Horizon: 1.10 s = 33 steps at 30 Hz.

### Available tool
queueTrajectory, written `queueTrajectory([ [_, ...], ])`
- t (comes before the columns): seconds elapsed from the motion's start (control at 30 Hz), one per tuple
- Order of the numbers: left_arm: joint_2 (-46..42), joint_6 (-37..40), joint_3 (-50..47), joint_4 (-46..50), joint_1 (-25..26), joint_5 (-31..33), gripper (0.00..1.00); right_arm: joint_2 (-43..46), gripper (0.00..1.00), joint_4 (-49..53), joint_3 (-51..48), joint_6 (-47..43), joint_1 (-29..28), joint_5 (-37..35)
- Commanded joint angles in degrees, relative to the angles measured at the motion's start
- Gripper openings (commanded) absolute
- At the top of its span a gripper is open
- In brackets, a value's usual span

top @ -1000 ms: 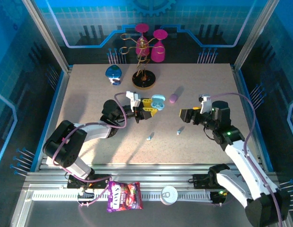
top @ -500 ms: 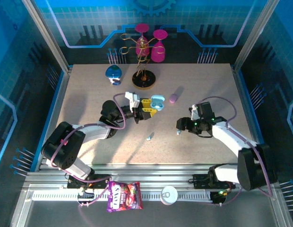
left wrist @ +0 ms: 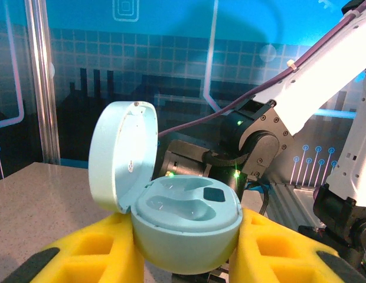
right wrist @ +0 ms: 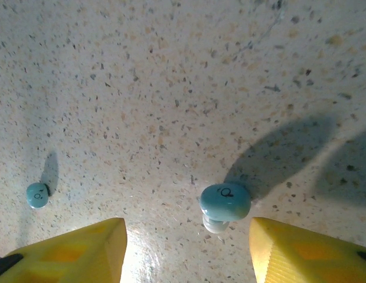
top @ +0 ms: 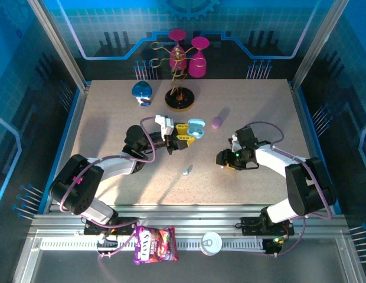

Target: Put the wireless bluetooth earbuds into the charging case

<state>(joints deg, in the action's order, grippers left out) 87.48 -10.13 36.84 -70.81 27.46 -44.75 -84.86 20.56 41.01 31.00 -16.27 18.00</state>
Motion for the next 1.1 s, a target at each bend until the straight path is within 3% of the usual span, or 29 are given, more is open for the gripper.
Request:
queueTrajectory([
  [0.0,-1.43,1.44,-0.54,-0.65,-0.48,0.07,0.28,-0.96,0.56,0.30,1.61,0.81,-0.92,-0.54],
  [0.53,-2.97,2.32,-2.63,-0.16,-0.65,0.88,0.28,-7.36,0.50,1.44,8.27,-2.27,-3.23,-3.53],
  [0.9,-3.32,2.86,-3.27,-0.48,-1.00,1.02,0.28,-6.59,0.51,13.54,14.13,-5.62,-10.15,-24.17],
  [1.07,-5.19,2.88,-4.39,-0.18,-2.19,0.98,0.28,-8.31,0.43,16.32,15.82,-5.98,-13.83,-29.34],
])
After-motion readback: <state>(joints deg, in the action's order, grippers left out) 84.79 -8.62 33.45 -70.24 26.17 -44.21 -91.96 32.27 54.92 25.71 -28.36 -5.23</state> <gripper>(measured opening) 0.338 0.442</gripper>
